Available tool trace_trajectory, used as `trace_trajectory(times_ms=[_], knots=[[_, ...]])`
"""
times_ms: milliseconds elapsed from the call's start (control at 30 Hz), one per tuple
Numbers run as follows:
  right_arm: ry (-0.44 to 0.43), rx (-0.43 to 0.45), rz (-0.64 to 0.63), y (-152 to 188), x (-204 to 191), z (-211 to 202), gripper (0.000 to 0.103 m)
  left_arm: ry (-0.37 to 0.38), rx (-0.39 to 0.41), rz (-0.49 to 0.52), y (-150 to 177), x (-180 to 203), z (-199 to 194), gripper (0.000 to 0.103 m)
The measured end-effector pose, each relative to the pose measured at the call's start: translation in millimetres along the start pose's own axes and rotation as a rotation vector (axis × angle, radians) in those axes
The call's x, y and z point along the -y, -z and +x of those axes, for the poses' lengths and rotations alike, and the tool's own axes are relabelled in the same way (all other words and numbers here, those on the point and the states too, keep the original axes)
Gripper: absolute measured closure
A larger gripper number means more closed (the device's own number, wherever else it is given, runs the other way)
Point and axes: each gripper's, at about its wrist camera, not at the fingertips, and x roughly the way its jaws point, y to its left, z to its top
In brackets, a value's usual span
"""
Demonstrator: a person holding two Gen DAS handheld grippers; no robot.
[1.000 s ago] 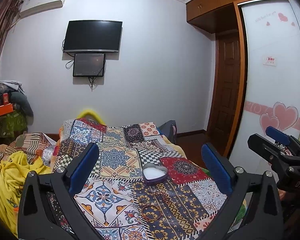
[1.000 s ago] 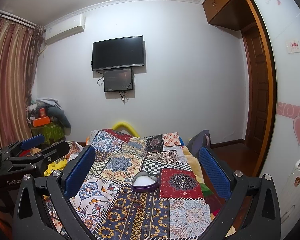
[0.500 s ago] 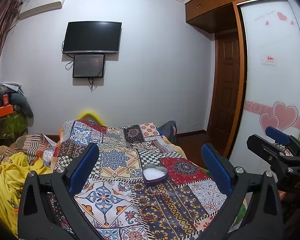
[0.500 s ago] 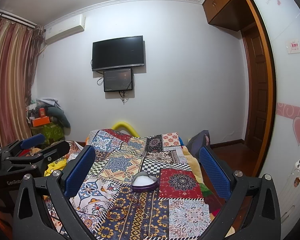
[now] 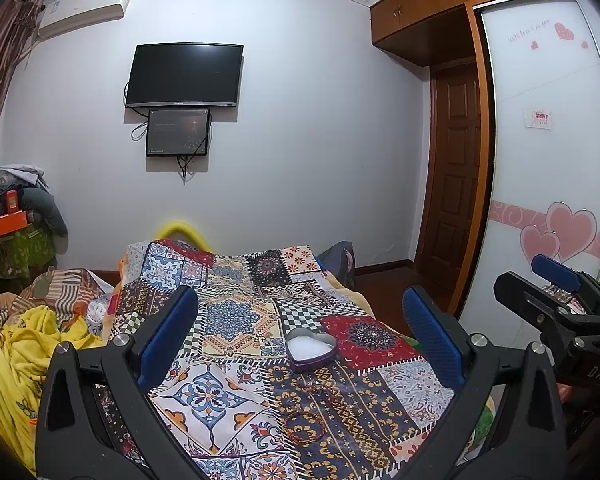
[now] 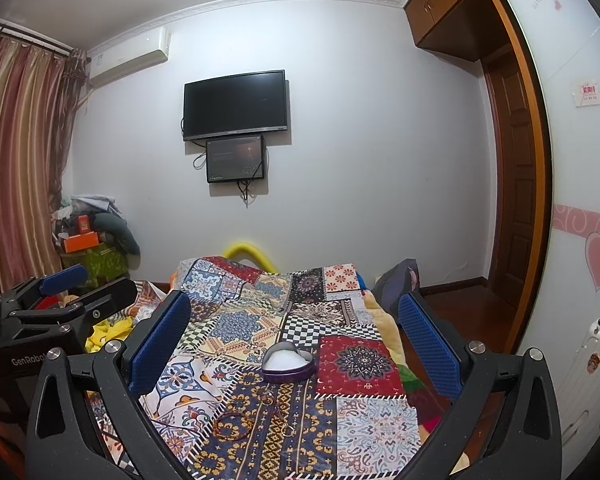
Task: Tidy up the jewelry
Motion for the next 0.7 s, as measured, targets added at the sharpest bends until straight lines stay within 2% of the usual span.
trace_trajectory(times_ms=[233, 400, 700], knots=[[0.004, -0.016, -0.001, 3, 3, 5, 0.000, -0.016, -0.007, -0.003, 1, 0, 5, 0.000], [0.021, -0.067, -0.011, 14, 6, 19, 0.000, -0.025, -0.049, -0.012, 8, -5, 19, 0.000], [0.066, -0.260, -0.007, 56, 26, 66, 0.000, -0.100, -0.241, -0.050, 45, -35, 79, 0.001]])
